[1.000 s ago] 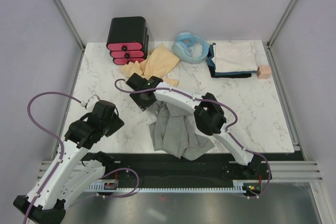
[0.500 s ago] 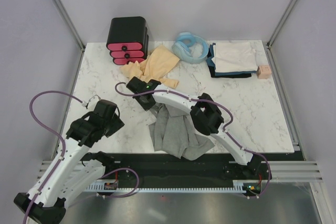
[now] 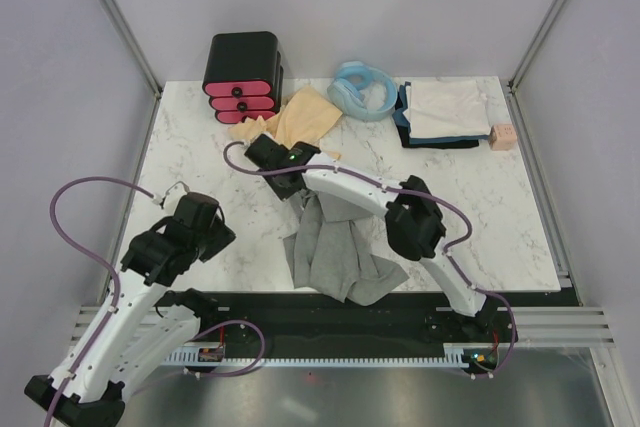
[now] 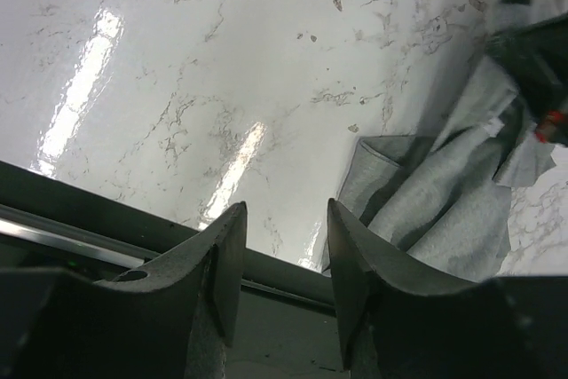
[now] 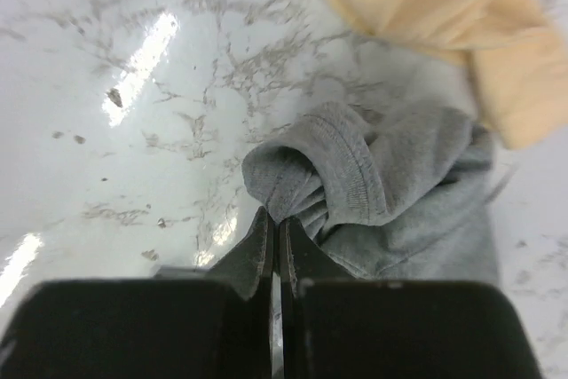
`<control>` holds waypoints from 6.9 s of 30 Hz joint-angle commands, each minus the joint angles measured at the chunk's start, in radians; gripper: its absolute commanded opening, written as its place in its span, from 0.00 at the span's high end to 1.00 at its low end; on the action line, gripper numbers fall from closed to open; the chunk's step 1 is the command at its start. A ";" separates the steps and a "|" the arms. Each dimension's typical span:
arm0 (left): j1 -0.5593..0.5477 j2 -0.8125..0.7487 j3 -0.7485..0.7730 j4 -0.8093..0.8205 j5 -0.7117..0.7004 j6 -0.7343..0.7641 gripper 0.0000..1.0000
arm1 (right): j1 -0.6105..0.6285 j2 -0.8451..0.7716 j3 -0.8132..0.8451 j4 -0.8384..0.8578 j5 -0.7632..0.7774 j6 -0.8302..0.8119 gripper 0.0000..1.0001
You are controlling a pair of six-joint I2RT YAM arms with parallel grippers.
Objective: Fold and stack the t-shirts
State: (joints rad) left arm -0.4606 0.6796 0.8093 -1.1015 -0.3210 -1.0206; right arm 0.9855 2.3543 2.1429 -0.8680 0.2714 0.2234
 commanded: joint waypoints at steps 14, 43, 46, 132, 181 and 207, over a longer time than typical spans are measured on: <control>-0.001 -0.038 -0.025 0.110 0.014 0.005 0.52 | -0.021 -0.679 0.192 0.093 0.212 0.063 1.00; -0.001 0.020 -0.056 0.216 0.057 -0.035 0.52 | -0.019 -1.355 -0.673 0.354 0.673 0.516 1.00; -0.001 0.049 -0.050 0.232 0.071 -0.029 0.53 | -0.019 -1.434 -0.774 0.247 0.785 0.666 1.00; -0.001 0.255 0.025 0.312 0.129 0.162 0.53 | -0.025 -0.474 -0.721 -0.086 -0.130 0.255 0.43; -0.001 0.265 0.070 0.285 0.094 0.168 0.52 | -0.064 -0.326 -0.703 -0.097 -0.078 0.212 1.00; 0.000 0.285 0.085 0.295 0.096 0.171 0.52 | -0.081 -0.431 -0.520 -0.181 0.026 0.192 1.00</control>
State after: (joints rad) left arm -0.4603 0.9897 0.8787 -0.8196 -0.2073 -0.8852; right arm 0.9005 1.8816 1.6379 -1.0863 0.3119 0.4393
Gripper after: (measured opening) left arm 0.481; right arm 0.007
